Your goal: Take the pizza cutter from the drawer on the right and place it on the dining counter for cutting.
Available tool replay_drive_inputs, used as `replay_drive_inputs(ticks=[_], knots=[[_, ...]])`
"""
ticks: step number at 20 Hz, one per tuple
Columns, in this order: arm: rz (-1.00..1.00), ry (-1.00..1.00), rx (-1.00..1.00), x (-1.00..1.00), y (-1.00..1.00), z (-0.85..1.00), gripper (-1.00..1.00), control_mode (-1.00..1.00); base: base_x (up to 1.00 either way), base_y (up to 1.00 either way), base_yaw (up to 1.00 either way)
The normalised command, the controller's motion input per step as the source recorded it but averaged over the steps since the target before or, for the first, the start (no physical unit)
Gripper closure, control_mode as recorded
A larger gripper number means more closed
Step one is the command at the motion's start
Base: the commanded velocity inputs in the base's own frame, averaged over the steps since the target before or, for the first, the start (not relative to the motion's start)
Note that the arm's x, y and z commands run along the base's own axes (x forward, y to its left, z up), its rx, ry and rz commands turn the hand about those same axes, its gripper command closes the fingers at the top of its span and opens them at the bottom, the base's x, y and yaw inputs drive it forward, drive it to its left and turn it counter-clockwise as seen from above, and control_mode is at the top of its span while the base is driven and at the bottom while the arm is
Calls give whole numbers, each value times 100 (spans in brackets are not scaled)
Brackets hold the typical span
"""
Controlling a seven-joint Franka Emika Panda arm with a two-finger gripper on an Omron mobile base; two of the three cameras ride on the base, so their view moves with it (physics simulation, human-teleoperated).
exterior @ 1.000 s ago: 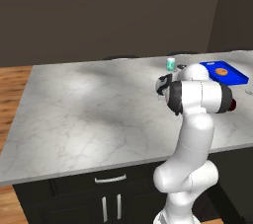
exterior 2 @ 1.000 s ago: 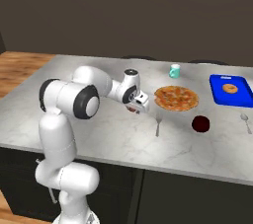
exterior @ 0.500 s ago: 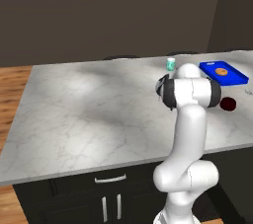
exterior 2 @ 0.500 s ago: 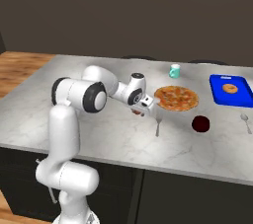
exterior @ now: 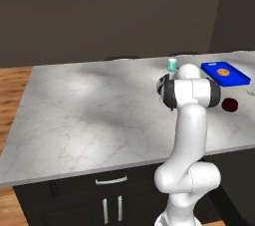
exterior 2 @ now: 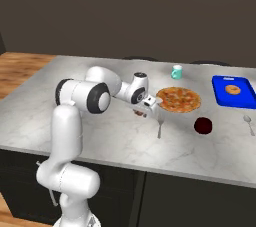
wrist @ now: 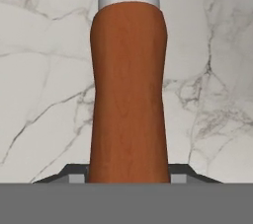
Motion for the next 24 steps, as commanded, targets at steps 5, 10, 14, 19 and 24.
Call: replay_drive_inputs(ticks=[5,10,14,19,24], knots=[[0,0,0,0,0,0,-100,-100,0,0,0],[0,2,0,0,0,2,-100,-100,0,0,0],[0,2,0,-5,1,56,-100,-100,0,0,0],[0,1,0,-24,1,97,-100,-100,0,0,0],[0,0,-1,-48,4,97,-100,-100,0,0,0]])
